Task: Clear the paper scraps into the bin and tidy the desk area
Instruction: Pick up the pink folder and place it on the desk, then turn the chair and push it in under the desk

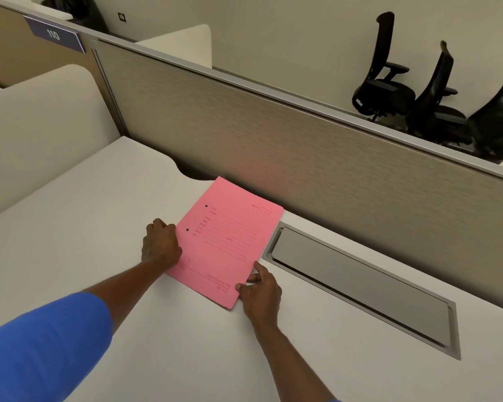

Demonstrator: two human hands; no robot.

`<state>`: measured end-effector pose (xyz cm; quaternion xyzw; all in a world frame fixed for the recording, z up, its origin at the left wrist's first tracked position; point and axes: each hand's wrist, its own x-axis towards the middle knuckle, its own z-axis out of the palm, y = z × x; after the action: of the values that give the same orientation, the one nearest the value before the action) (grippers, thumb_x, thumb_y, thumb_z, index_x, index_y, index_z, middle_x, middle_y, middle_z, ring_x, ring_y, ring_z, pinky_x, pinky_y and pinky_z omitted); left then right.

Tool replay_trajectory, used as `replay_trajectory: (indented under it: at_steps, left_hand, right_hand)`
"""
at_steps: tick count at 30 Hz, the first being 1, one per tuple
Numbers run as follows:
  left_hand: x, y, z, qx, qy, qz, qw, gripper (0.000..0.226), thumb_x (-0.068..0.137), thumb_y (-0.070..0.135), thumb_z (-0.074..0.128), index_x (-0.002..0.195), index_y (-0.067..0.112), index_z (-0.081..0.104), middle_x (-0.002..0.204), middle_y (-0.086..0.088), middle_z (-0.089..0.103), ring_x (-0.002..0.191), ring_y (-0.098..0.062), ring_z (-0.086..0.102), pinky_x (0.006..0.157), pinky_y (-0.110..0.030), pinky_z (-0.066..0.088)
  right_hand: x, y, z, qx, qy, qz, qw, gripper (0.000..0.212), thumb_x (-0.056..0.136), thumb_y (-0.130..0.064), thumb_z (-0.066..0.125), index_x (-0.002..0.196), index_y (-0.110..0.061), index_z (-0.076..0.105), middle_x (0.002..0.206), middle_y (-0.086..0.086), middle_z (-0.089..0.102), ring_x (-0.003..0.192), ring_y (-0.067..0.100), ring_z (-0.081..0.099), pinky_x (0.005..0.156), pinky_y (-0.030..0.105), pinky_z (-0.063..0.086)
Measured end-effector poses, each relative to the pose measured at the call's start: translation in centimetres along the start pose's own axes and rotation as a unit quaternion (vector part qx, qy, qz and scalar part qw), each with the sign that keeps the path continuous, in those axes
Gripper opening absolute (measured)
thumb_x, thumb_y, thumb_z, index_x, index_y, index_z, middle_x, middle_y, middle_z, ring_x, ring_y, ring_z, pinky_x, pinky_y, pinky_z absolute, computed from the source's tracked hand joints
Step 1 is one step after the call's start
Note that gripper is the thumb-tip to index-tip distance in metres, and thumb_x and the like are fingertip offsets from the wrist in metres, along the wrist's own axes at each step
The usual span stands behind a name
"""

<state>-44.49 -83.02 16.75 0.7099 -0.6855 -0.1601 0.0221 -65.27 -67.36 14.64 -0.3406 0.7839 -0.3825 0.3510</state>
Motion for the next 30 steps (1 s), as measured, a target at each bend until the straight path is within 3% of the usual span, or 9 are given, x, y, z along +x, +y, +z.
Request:
replay_trajectory:
  at_steps: [8,13,18,22,26,28,30]
  left_hand:
    - [0.4,0.0,0.2,0.028,-0.005,0.017,0.999,0.036,0.087,0.013,0.069,0.121,0.004,0.064,0.129,-0.015,0.052,0.125,-0.037,0.05,0.103,-0.05,0.051]
    - [-0.2,-0.2,-0.4,0.029,-0.01,0.005,1.0,0.055,0.088,0.021,0.072,0.136,0.005,0.052,0.137,-0.019,0.051,0.129,-0.039,0.051,0.106,-0.05,0.047]
    - [-3.8,-1.6,-1.2,0.01,0.034,0.006,0.999,0.06,0.089,0.014,0.065,0.146,0.002,0.048,0.142,-0.02,0.05,0.131,-0.041,0.05,0.104,-0.049,0.047]
    - [-8.7,-3.9,-1.9,-0.02,0.064,0.034,0.997,0.039,0.096,0.018,0.065,0.133,0.008,0.063,0.139,-0.014,0.055,0.13,-0.037,0.051,0.1,-0.047,0.05]
    - [-14.9,-6.9,-2.3,-0.089,0.043,0.046,0.994,0.01,0.096,0.018,0.064,0.101,0.021,0.072,0.114,0.0,0.068,0.118,-0.028,0.058,0.093,-0.041,0.052]
    - [-18.4,-8.8,-2.8,-0.112,-0.002,0.038,0.993,0.02,0.095,0.018,0.061,0.084,0.033,0.066,0.099,0.009,0.072,0.104,-0.02,0.066,0.088,-0.037,0.055]
    - [-21.9,-10.9,-3.2,-0.135,-0.046,0.036,0.989,0.022,0.094,0.022,0.061,0.076,0.034,0.065,0.087,0.013,0.074,0.088,-0.012,0.07,0.082,-0.034,0.06]
  right_hand:
    - [-0.3,-0.2,0.4,-0.047,0.014,-0.015,0.999,0.066,0.088,-0.014,0.085,0.148,-0.021,0.057,0.115,0.004,0.07,0.1,0.016,0.071,0.091,0.032,0.06]
    - [-1.5,-0.4,0.2,-0.088,0.041,-0.015,0.995,0.047,0.094,-0.03,0.078,0.136,-0.023,0.058,0.116,0.0,0.065,0.104,0.017,0.067,0.089,0.03,0.053]
    - [-3.9,0.7,-0.9,-0.102,0.025,-0.003,0.994,0.041,0.094,-0.026,0.076,0.132,-0.026,0.06,0.11,-0.004,0.065,0.103,0.017,0.066,0.092,0.032,0.051]
    - [-7.9,2.0,-1.8,-0.115,0.006,0.006,0.993,0.039,0.093,-0.026,0.074,0.129,-0.034,0.06,0.105,-0.012,0.064,0.097,0.011,0.064,0.082,0.027,0.043]
    - [-13.0,2.6,-2.6,-0.128,-0.022,0.018,0.991,0.035,0.091,-0.028,0.075,0.121,-0.039,0.062,0.103,-0.014,0.065,0.096,0.007,0.064,0.086,0.026,0.045]
    - [-16.0,2.9,-2.7,-0.12,-0.032,0.024,0.992,0.029,0.089,-0.026,0.077,0.115,-0.037,0.068,0.102,-0.013,0.068,0.096,0.008,0.068,0.089,0.028,0.05]
    - [-19.1,3.1,-2.9,-0.123,-0.041,0.02,0.991,0.026,0.087,-0.024,0.078,0.11,-0.035,0.071,0.1,-0.011,0.071,0.094,0.009,0.071,0.092,0.03,0.053]
